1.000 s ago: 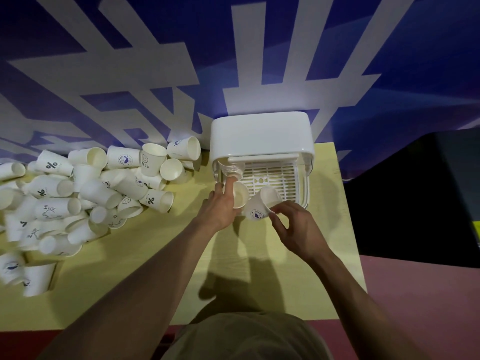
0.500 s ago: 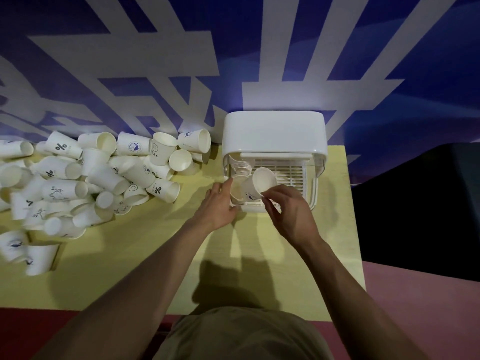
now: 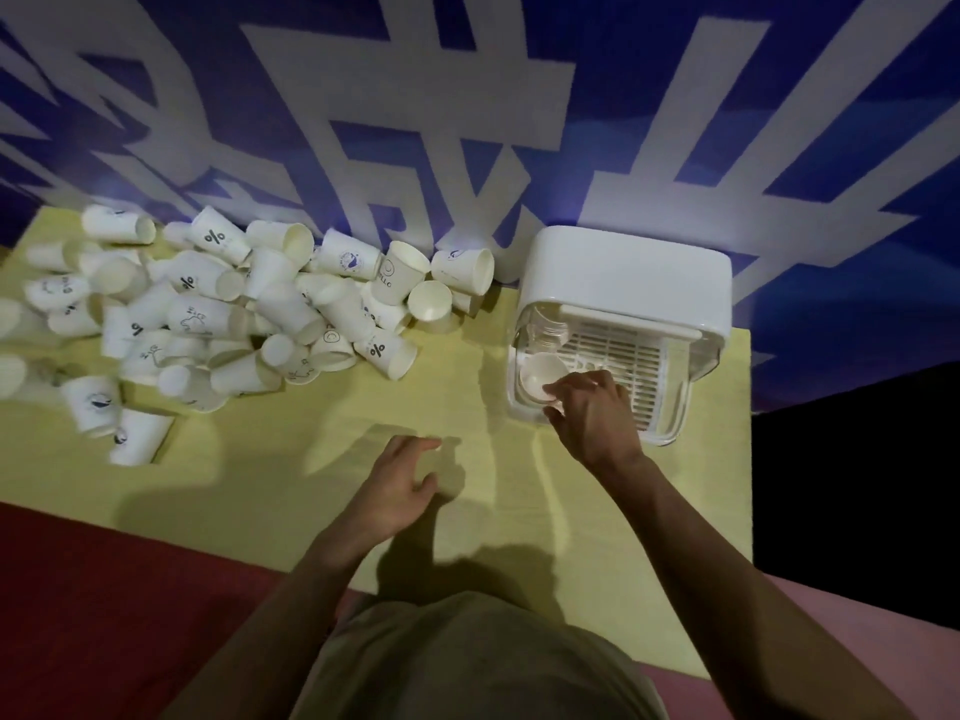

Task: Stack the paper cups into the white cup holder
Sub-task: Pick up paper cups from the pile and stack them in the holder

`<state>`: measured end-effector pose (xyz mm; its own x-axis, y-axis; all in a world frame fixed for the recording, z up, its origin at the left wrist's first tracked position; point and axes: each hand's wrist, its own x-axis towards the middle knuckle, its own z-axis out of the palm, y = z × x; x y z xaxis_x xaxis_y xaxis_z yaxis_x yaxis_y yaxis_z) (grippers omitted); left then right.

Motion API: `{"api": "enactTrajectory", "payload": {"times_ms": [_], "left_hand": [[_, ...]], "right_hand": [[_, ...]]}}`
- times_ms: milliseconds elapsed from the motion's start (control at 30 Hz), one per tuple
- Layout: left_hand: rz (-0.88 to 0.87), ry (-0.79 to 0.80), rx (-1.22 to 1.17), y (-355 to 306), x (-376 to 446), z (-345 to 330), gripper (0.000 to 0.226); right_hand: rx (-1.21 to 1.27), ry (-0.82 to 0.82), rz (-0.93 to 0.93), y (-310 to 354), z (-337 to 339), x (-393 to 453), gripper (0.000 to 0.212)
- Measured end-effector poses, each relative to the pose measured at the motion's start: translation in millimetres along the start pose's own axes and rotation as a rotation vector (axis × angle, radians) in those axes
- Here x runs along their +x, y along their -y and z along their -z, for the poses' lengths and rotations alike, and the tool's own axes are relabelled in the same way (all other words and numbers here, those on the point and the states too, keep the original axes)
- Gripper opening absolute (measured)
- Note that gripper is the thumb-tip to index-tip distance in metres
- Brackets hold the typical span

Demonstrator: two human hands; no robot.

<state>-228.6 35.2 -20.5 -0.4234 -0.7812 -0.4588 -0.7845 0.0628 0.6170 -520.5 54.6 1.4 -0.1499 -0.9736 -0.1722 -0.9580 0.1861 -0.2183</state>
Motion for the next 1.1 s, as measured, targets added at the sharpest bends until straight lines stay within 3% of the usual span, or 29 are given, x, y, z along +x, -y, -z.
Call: {"api": "enactTrajectory", "payload": {"times_ms": [300, 600, 733, 900, 1100], "left_hand": [[0.058, -0.204, -0.064, 65.9, -36.0, 48.8, 0.042], [0.261, -0.704, 0.106, 190.1, -59.7, 150.6, 0.057], [0.45, -0.703, 0.123, 252.9, -62.5, 190.2, 0.067], [0.495, -0.531, 0.117, 305.0, -51.1, 204.9, 0.07], [0.332, -0.572, 0.062, 326.9, -43.0, 206.9, 0.049]], "right_hand": [[0.128, -0.14, 0.144, 76.5, 6.1, -4.7, 0.025], [0.222, -0.029, 0.298, 169.1, -23.0, -6.5, 0.019], [0.225, 0.058, 0.302, 216.4, -31.2, -1.5, 0.02], [0.18, 0.122, 0.321, 277.5, -38.6, 15.7, 0.024], [0.112, 0.172, 0.365, 356.0, -47.7, 49.0, 0.032]]}}
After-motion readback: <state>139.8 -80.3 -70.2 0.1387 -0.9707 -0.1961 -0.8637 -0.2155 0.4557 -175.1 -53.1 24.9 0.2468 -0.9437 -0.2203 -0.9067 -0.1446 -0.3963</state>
